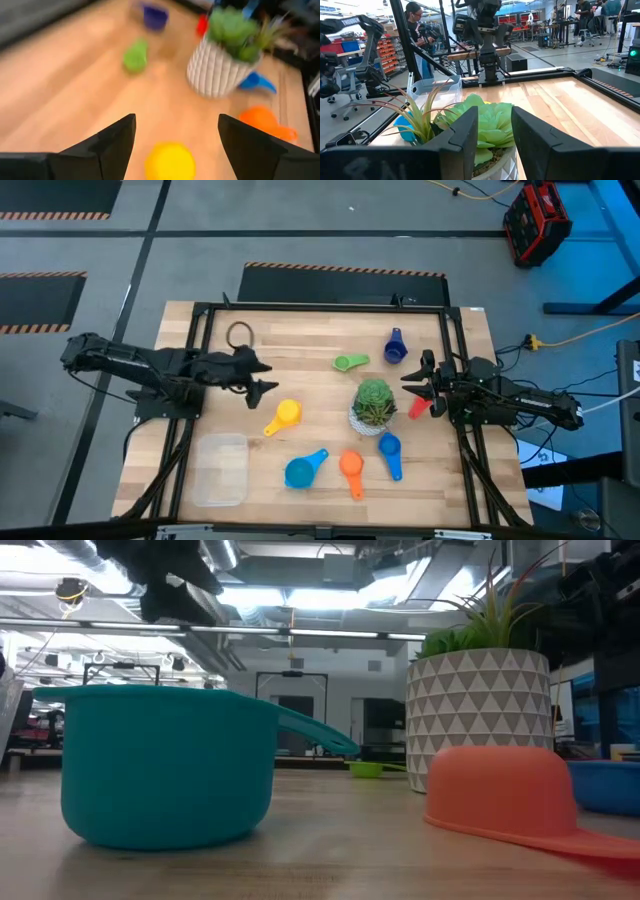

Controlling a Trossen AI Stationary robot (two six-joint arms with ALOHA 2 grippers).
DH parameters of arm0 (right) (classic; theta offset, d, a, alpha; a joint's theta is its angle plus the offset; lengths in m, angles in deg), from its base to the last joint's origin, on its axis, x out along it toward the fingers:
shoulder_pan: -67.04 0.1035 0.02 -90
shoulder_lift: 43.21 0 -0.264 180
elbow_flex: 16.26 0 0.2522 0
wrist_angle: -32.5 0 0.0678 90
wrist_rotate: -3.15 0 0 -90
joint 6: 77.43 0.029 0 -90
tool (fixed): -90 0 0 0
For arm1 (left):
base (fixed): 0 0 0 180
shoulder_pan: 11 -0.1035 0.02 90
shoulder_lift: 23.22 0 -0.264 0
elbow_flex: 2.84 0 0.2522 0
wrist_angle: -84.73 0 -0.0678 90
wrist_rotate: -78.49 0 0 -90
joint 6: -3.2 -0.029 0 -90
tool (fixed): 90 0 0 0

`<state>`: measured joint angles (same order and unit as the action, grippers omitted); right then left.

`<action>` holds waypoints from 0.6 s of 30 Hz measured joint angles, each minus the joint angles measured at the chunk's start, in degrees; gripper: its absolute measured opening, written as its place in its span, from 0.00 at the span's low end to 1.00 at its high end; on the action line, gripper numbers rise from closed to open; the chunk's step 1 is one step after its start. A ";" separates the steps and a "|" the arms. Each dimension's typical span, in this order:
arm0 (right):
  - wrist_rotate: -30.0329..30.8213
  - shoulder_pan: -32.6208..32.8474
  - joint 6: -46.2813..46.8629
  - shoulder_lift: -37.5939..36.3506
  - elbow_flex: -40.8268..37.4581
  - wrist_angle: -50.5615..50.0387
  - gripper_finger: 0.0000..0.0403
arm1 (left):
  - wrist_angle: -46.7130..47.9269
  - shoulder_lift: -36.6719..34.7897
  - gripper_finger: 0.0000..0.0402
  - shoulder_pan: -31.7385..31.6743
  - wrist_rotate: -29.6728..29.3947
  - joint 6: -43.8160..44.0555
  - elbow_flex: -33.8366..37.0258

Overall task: Nest measuring cups in basket
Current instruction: Stack the yellow measuring cup on top of the light blue measuring cup

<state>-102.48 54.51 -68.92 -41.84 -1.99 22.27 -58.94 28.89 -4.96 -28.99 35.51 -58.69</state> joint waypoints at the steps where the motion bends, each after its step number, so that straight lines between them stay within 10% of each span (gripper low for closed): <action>1: 0.01 0.01 0.00 0.00 0.00 -0.01 0.31 | 2.71 1.57 0.69 0.01 1.34 2.00 -1.59; 18: -0.01 0.02 0.00 0.00 0.00 -0.01 0.31 | 20.04 20.44 0.69 1.03 24.81 29.21 -9.46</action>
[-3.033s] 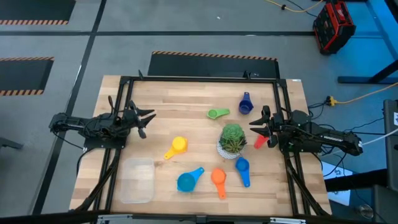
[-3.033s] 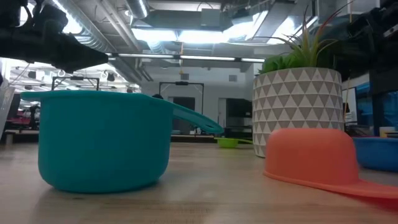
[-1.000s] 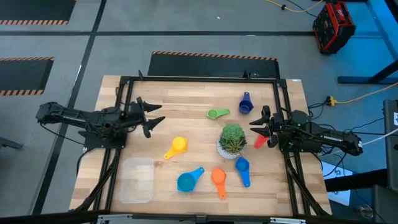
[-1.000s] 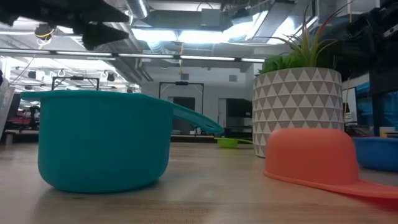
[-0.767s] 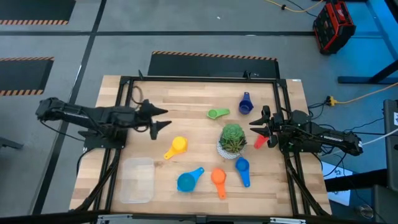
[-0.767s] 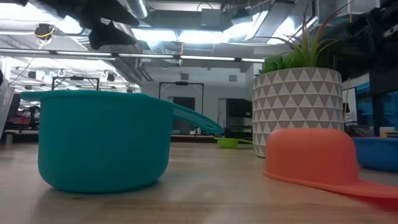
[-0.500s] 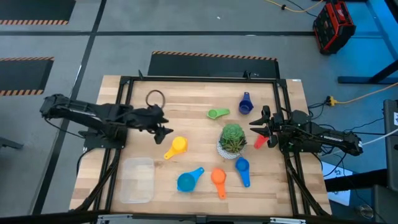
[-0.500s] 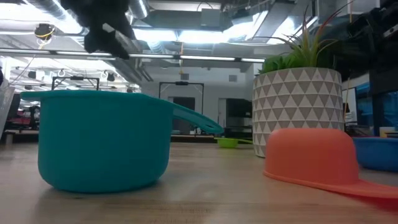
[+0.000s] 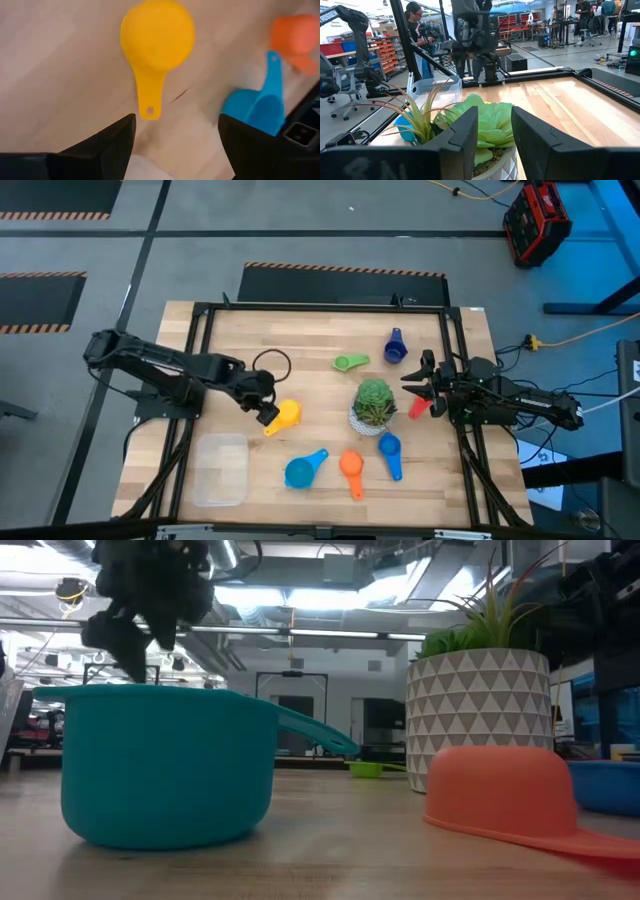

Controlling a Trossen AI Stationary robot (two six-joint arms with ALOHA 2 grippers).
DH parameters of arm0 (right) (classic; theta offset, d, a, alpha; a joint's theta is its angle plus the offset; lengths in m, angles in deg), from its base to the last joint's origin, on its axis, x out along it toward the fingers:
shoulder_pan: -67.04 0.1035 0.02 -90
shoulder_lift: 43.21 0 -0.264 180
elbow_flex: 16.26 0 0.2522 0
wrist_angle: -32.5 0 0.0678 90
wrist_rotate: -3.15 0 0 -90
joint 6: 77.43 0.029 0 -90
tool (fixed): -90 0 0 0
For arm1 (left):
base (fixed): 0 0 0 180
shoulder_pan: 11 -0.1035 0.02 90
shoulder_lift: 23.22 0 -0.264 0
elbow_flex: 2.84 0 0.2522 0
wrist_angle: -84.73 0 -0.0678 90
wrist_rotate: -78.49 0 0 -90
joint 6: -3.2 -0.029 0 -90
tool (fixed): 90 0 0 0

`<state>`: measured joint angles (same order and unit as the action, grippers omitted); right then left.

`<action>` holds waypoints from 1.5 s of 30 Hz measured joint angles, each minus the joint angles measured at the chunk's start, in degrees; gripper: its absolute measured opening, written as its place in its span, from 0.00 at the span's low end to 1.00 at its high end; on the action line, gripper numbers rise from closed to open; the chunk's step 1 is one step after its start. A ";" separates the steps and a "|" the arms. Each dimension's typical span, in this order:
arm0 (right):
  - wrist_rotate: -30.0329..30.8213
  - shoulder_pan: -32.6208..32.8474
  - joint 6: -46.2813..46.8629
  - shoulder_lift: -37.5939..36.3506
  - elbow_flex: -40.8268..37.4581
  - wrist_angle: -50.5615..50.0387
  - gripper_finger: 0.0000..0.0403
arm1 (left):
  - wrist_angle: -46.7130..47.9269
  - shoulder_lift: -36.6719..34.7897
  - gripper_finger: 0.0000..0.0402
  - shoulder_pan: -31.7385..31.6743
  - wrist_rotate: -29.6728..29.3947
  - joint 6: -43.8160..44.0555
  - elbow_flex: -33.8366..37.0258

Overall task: Nest measuring cups in basket
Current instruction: Stack the yellow measuring cup on top of the light blue measuring cup

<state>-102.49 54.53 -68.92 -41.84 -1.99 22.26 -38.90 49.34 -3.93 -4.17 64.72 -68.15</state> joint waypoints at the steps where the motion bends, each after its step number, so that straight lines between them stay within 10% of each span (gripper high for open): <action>1: 0.01 0.00 0.00 0.01 0.00 0.02 0.31 | 0.41 0.63 0.69 0.34 0.01 0.84 0.00; 45: 0.03 -0.01 0.00 0.01 0.00 0.01 0.31 | -8.94 21.99 0.69 9.15 -9.35 4.32 0.00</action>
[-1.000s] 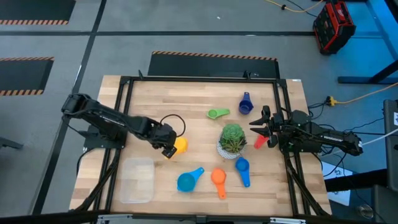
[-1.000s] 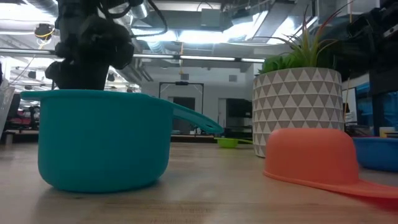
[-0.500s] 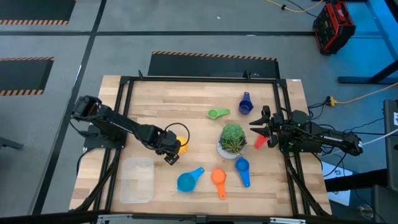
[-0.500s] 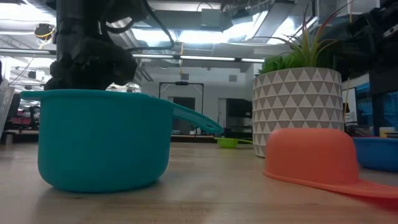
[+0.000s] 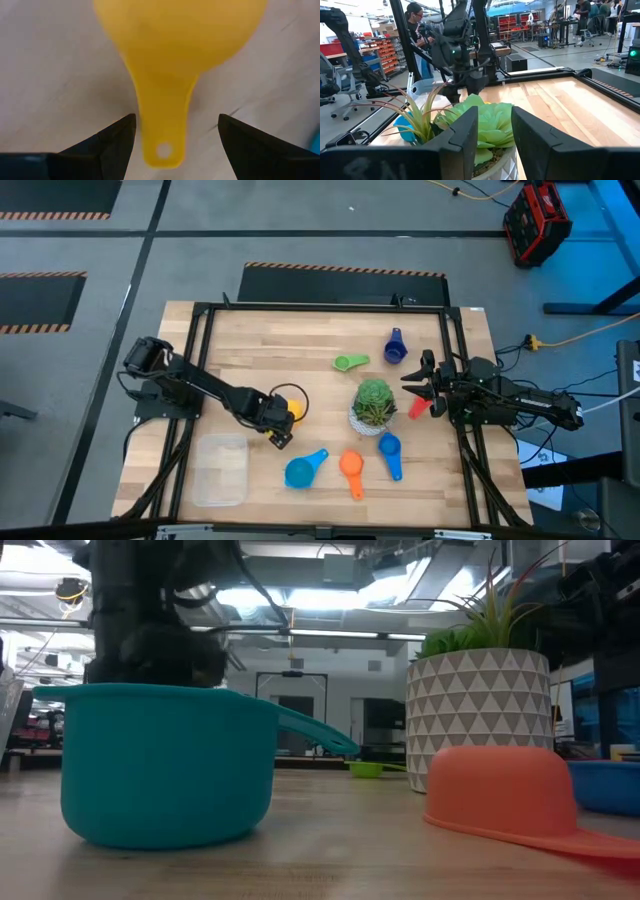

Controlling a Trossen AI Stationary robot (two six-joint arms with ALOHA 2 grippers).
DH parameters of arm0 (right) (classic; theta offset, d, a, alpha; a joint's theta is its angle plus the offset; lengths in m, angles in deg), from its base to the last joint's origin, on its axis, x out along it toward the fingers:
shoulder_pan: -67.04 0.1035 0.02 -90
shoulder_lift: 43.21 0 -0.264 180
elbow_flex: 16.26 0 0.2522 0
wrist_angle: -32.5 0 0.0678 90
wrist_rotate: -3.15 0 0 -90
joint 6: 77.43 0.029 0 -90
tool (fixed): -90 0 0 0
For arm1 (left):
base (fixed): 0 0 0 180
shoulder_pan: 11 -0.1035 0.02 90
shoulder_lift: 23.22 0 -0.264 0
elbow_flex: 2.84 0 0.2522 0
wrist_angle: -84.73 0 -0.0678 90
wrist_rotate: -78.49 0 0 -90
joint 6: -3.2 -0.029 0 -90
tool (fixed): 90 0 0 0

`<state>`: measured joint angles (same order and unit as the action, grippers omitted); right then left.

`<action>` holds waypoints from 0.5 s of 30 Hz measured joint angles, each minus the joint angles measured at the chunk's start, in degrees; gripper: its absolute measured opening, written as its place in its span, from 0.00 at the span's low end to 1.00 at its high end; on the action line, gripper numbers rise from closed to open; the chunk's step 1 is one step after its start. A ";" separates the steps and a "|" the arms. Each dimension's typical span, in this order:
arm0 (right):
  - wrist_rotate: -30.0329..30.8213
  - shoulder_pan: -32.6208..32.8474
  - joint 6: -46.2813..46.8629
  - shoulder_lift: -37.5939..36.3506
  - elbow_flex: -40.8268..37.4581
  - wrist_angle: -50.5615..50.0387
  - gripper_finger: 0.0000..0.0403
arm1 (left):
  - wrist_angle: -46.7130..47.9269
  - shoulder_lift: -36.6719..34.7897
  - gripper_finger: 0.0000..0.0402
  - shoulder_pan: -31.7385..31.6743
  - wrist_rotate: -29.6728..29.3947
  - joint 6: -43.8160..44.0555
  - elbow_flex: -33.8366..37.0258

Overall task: Nest measuring cups in basket
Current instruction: Stack the yellow measuring cup on top of the light blue measuring cup

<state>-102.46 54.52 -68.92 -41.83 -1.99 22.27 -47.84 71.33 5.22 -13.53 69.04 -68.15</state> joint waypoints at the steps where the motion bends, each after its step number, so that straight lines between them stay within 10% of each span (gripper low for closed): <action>1: 0.05 0.01 0.00 0.01 0.00 -0.02 0.31 | 0.50 0.12 0.69 0.27 -0.04 0.05 -0.02; 15: 0.95 -0.01 0.00 0.08 0.07 -0.12 0.31 | -0.94 1.81 0.69 1.04 -0.40 -0.98 -0.11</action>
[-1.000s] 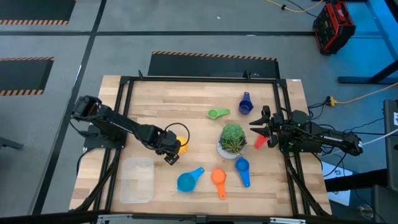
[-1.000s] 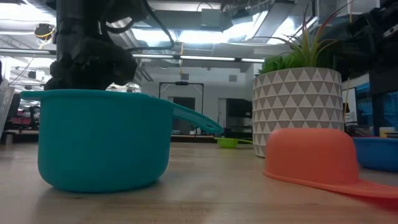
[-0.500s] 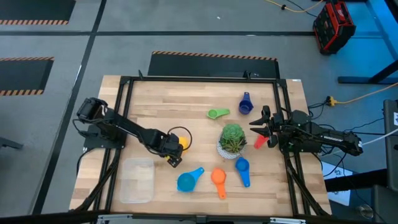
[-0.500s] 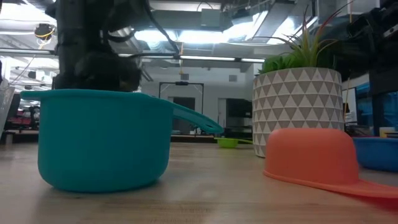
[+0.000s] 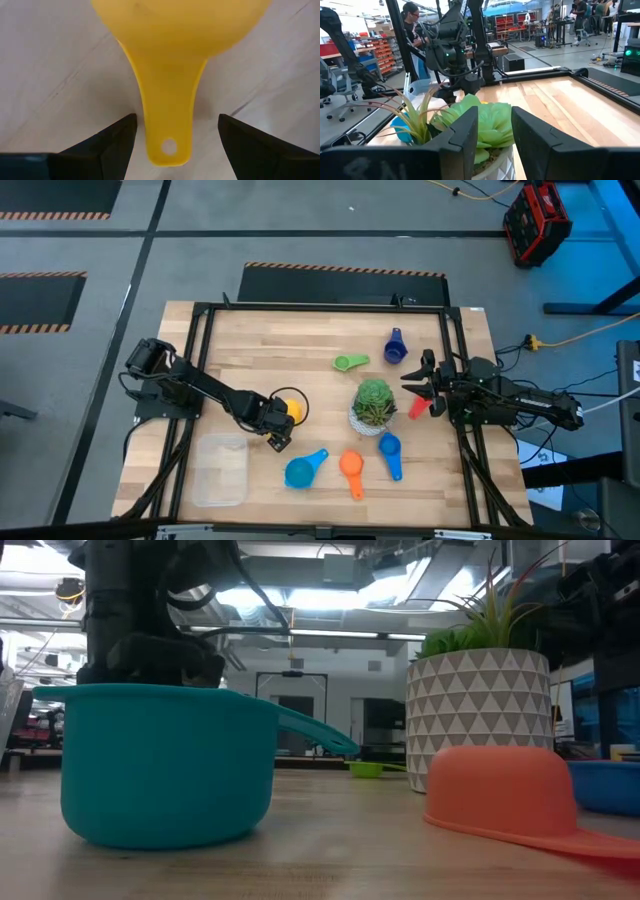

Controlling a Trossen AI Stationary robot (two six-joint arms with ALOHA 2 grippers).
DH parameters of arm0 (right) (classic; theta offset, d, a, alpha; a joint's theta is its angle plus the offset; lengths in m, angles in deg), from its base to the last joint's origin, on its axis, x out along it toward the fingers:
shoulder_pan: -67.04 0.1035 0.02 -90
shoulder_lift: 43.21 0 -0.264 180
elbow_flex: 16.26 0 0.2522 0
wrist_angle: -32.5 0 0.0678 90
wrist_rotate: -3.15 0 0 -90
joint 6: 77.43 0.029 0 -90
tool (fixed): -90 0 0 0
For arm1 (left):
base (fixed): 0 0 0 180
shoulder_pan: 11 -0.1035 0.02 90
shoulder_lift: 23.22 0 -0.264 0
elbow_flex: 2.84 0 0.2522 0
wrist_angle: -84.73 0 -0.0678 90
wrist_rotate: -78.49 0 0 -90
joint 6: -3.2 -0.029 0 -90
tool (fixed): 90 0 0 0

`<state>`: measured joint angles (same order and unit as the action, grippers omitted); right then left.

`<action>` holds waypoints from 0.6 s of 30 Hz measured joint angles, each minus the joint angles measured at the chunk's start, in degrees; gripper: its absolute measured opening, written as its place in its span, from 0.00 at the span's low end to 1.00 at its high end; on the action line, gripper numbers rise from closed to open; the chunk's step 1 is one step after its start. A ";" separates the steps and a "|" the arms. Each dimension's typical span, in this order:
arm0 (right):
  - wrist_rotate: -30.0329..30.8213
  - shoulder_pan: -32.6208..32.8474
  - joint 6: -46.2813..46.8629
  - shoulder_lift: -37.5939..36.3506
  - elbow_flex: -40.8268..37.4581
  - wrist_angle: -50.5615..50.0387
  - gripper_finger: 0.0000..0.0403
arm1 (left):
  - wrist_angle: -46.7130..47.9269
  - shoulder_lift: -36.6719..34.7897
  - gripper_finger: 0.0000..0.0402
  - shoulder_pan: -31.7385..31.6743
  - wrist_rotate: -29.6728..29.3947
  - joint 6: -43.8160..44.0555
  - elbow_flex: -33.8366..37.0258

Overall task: Nest measuring cups in basket
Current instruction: Stack the yellow measuring cup on top of the light blue measuring cup

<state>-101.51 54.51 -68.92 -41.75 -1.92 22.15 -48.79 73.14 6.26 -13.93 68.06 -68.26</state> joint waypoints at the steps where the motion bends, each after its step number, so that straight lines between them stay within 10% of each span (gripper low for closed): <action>1: 0.00 0.02 0.00 0.00 0.00 -0.02 0.31 | -0.02 0.02 0.69 0.08 0.07 0.00 0.00; 18: 0.02 0.00 -0.01 0.00 0.00 -0.02 0.31 | -0.17 0.09 0.68 0.08 -0.21 -0.90 0.07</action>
<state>-101.48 54.51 -68.93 -41.75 -1.92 22.13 -48.95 73.23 6.34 -14.14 67.16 -68.20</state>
